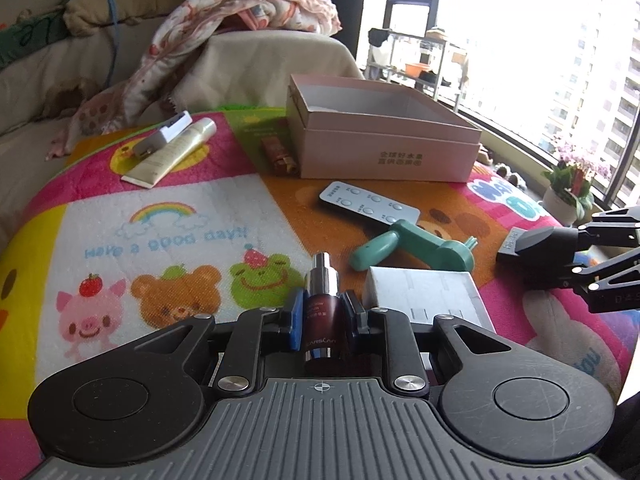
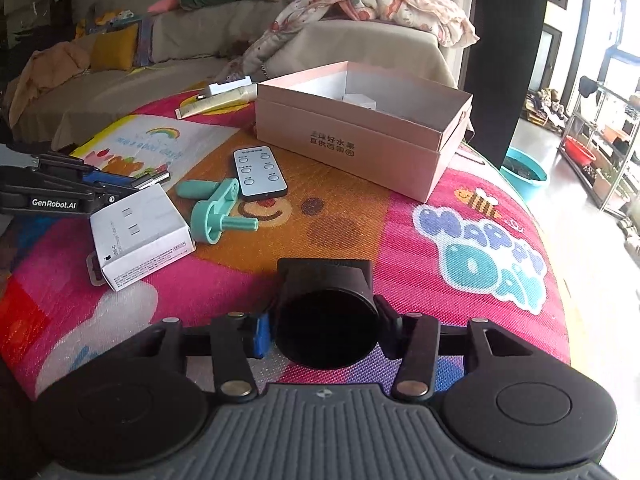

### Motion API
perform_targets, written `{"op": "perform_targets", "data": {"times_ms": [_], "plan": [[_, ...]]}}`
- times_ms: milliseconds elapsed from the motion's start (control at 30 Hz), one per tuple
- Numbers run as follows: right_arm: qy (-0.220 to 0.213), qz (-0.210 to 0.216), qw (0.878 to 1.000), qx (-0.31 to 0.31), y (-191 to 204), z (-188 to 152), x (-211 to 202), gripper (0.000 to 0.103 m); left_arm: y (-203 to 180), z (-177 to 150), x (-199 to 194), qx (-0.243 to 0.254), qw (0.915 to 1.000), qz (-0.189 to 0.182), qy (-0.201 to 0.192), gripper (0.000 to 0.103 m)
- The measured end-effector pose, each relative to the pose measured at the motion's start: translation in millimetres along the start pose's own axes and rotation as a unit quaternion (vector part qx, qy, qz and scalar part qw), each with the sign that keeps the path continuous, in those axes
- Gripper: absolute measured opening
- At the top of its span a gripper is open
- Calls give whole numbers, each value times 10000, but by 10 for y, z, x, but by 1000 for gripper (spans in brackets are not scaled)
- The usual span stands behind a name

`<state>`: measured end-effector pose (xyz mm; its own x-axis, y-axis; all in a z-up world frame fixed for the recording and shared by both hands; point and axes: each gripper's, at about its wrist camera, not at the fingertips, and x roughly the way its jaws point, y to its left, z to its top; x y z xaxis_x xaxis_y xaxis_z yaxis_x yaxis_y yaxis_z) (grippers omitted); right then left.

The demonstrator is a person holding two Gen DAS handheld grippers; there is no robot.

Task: Organize rigid objects
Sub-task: 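Lower the red bottle and black nozzle into the pink box and release both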

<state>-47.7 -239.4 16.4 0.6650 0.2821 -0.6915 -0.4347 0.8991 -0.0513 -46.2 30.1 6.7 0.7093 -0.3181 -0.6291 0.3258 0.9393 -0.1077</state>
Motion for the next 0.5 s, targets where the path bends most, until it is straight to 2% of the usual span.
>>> {"op": "perform_targets", "data": {"times_ms": [133, 233, 367, 433, 500], "plan": [[-107, -79, 9999, 7, -31, 45, -38, 49, 24, 129, -61, -86, 9997, -216, -109, 24], [-353, -100, 9993, 59, -82, 161, -132, 49, 38, 403, -130, -95, 9984, -441, -341, 24], [-1006, -257, 9945, 112, -204, 543, -312, 49, 1, 1084, -146, 94, 9932, -609, -988, 24], [-1361, -406, 9897, 172, -297, 836, -330, 49, -28, 1494, 4, 102, 9891, -730, -1275, 24], [-1604, -630, 9847, 258, -389, 1145, -248, 49, 5, 1851, 261, -118, 9863, -969, -1328, 24]]}}
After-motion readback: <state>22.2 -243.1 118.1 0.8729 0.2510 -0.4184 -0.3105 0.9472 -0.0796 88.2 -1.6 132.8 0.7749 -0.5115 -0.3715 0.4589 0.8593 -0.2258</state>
